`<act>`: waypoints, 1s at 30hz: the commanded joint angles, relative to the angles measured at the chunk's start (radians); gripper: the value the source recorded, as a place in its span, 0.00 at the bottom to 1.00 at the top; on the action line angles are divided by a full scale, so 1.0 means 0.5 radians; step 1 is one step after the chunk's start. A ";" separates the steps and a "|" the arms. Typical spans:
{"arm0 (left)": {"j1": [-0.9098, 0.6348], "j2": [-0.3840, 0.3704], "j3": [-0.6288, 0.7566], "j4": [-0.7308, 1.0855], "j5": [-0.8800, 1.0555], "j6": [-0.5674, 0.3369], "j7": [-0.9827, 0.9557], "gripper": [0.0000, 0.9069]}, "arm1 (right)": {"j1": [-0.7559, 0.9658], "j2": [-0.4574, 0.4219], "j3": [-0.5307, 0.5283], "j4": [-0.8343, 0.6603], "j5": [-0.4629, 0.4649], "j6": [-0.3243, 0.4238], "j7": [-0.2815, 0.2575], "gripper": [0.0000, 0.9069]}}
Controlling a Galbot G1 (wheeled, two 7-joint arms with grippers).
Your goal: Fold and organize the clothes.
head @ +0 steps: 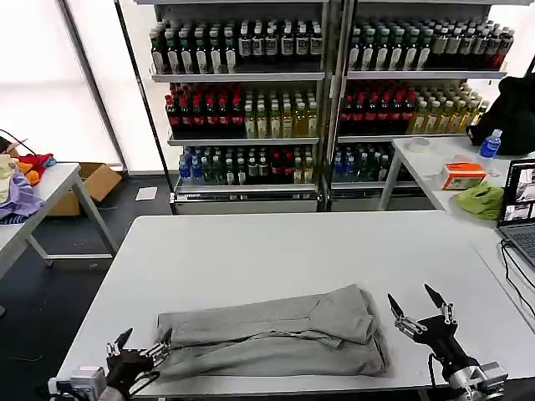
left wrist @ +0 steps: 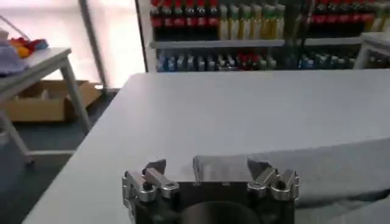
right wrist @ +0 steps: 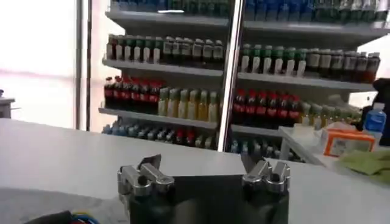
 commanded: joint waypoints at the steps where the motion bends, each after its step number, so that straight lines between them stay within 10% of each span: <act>1: -0.111 -0.385 0.324 0.199 0.195 -0.051 -0.273 0.72 | -0.040 0.036 -0.031 0.084 -0.065 0.078 0.035 1.00; 7: -0.131 -0.375 0.295 0.266 0.194 -0.050 -0.259 0.23 | -0.030 0.033 -0.041 0.152 -0.038 0.043 0.040 1.00; 12: -0.114 -0.401 0.293 0.269 0.195 -0.040 -0.219 0.19 | -0.045 0.031 -0.020 0.180 -0.034 0.036 0.042 1.00; 14: -0.113 -0.407 0.292 0.290 0.204 -0.046 -0.203 0.02 | -0.049 0.028 -0.003 0.185 -0.033 0.036 0.042 1.00; 26: -0.140 -0.320 0.079 0.140 0.080 -0.112 0.139 0.01 | -0.057 0.017 0.046 0.245 -0.035 0.004 0.059 1.00; 30: -0.206 -0.163 -0.394 0.081 -0.066 -0.103 0.284 0.01 | -0.055 0.000 0.064 0.250 -0.024 0.003 0.060 1.00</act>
